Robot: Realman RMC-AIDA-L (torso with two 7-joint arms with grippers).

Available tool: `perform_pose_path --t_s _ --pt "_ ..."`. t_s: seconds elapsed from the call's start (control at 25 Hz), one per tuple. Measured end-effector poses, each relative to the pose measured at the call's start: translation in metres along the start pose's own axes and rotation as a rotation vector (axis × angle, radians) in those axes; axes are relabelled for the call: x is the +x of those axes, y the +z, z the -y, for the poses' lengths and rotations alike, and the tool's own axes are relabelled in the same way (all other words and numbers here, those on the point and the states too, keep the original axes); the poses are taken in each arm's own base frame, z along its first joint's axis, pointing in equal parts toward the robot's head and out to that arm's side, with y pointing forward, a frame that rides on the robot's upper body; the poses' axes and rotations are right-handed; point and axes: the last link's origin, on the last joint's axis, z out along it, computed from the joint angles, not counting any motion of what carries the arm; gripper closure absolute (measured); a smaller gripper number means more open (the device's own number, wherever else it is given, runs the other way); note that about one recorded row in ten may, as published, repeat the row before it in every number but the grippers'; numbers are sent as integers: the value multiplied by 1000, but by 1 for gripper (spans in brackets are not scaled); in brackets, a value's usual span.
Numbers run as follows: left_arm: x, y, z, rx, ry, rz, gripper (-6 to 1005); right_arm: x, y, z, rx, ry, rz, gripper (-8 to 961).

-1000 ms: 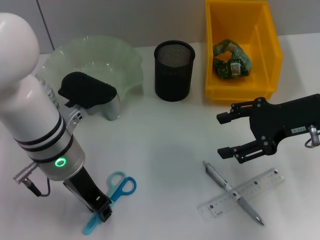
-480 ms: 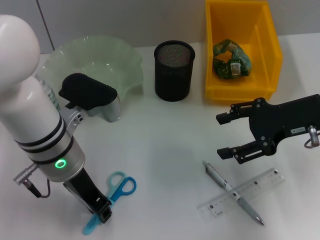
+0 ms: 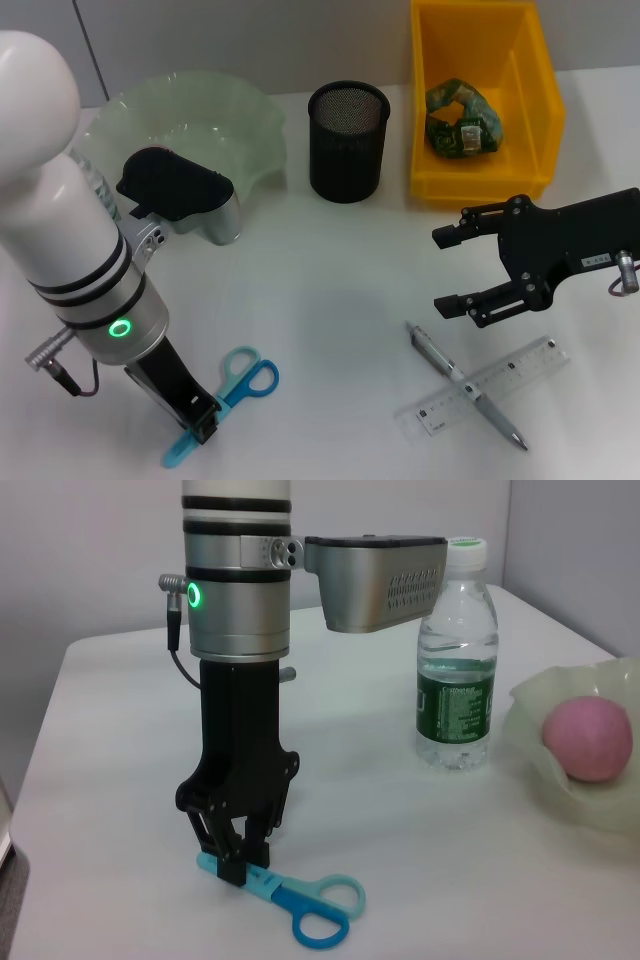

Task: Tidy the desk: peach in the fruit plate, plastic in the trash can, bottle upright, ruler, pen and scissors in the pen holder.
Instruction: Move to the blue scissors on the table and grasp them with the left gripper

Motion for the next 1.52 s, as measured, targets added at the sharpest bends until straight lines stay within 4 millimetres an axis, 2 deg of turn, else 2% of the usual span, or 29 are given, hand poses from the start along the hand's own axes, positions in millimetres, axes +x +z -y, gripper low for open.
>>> perform_pose_path --t_s 0.48,0.8,1.52 --pt "1 -3 1 1 4 1 798 0 0 0 -1 0 -1 126" --pt "1 -2 -1 1 13 6 538 0 0 0 -2 0 0 126" --pt "1 -1 -1 10 18 9 559 0 0 -1 -2 1 3 125"
